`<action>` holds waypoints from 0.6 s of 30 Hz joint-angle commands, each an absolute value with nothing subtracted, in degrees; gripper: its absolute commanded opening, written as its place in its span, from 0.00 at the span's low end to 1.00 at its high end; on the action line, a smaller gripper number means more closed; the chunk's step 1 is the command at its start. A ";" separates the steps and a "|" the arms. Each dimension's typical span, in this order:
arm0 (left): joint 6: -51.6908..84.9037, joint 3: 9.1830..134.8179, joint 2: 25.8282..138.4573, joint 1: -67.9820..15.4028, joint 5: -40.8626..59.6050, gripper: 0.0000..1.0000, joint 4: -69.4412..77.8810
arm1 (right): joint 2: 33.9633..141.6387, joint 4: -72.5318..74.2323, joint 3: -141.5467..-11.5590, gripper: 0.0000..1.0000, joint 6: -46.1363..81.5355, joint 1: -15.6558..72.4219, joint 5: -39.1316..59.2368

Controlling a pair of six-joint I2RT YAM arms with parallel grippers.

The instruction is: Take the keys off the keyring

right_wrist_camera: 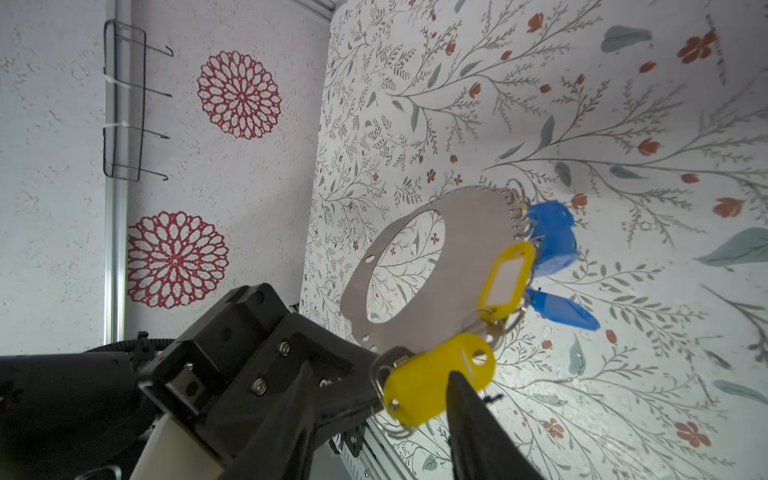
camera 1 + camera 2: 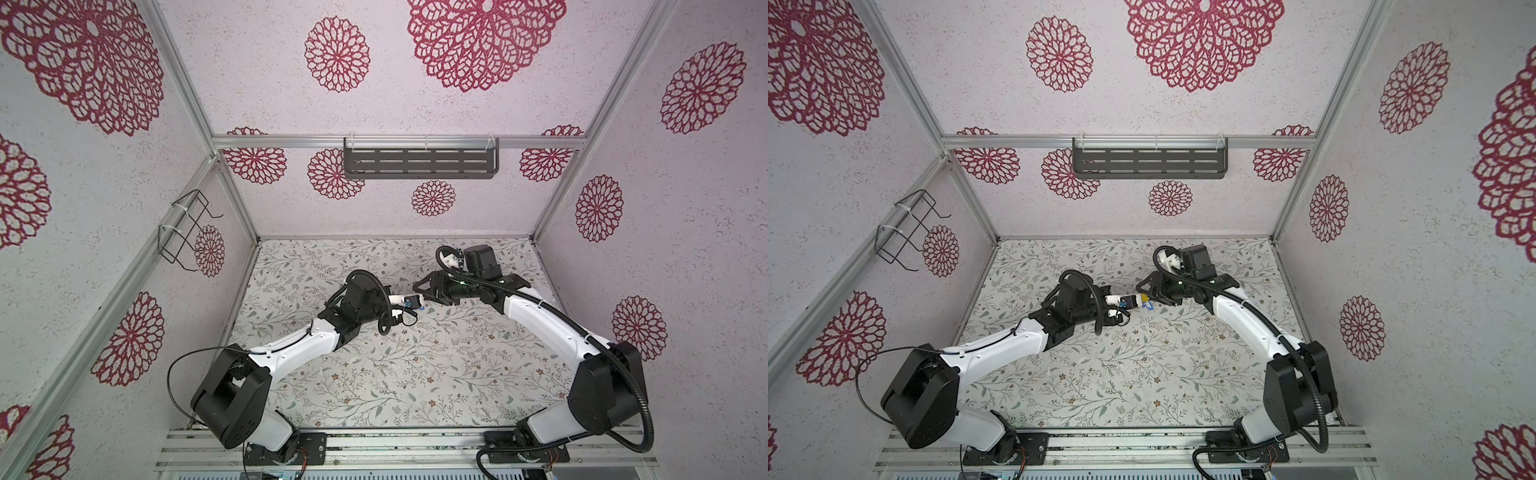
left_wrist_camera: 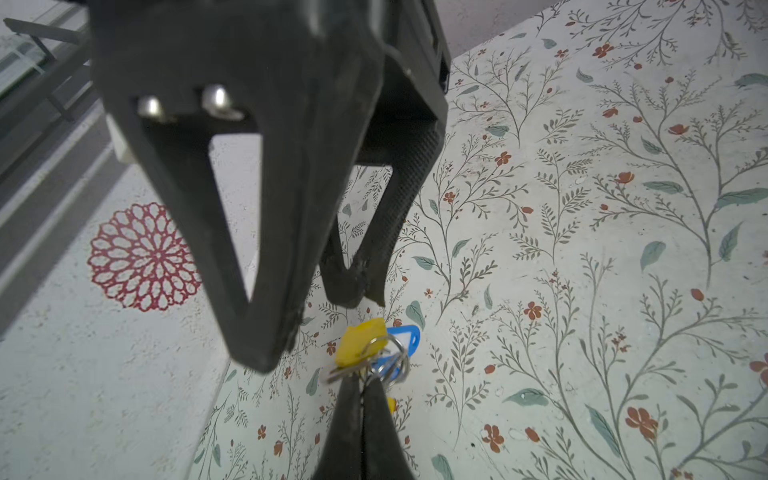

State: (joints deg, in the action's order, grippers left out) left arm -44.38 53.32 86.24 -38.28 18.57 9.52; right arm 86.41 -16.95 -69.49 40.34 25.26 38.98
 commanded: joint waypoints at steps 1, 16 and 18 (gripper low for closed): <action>-48.95 55.60 86.66 -39.33 18.64 0.00 11.88 | 87.64 -15.97 -70.57 0.53 39.59 25.57 40.01; -47.88 55.54 86.19 -38.36 16.21 0.00 12.13 | 88.81 -21.53 -69.00 0.53 36.20 27.81 35.84; -47.75 55.55 86.22 -38.14 15.52 0.00 12.04 | 87.27 -21.84 -67.60 0.55 36.58 27.50 34.36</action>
